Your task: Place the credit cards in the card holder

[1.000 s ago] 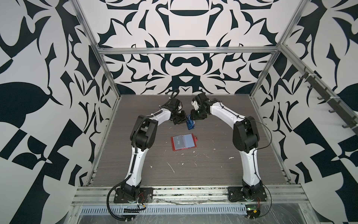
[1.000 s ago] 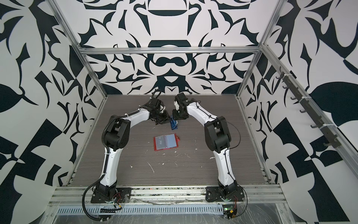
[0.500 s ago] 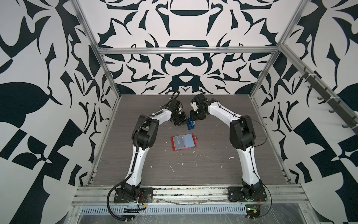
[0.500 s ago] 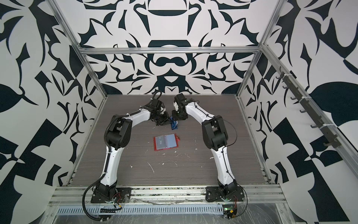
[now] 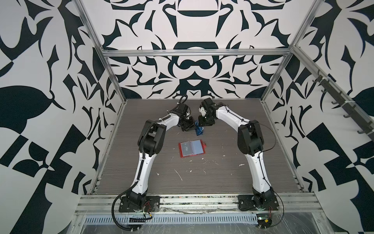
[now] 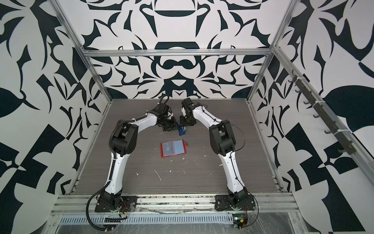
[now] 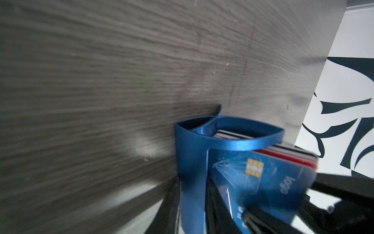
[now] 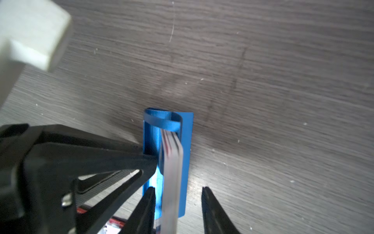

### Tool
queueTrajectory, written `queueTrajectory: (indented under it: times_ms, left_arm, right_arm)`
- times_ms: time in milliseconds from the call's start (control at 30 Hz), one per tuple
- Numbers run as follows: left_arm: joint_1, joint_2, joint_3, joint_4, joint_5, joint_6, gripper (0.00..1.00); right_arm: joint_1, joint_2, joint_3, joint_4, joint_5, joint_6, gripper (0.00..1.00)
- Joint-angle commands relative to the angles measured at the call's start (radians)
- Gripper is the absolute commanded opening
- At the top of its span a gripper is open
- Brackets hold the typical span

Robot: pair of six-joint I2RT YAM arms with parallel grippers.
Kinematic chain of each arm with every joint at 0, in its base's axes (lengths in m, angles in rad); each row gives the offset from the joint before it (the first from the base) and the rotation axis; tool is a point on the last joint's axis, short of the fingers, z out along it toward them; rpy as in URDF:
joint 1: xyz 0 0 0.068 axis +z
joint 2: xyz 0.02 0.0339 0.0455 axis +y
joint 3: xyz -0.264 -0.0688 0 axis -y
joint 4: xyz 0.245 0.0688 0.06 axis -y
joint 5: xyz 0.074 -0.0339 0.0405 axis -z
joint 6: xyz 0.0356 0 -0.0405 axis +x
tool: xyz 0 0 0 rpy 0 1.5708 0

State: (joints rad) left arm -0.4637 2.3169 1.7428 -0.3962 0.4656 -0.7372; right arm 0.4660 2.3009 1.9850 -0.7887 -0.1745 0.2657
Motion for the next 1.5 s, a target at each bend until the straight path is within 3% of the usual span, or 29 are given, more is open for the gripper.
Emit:
queueTrajectory:
  times_ms: [0,1467]
  left_arm:
    - [0.004,0.045,0.015,-0.093,-0.007,0.016,0.24]
    - [-0.008,0.084,0.074,-0.186,-0.055,0.047,0.24]
  right_arm:
    - [-0.003,-0.008,0.043,-0.036,0.031,-0.005,0.42]
    - [0.000,-0.051,0.081,-0.122,0.135,-0.040,0.36]
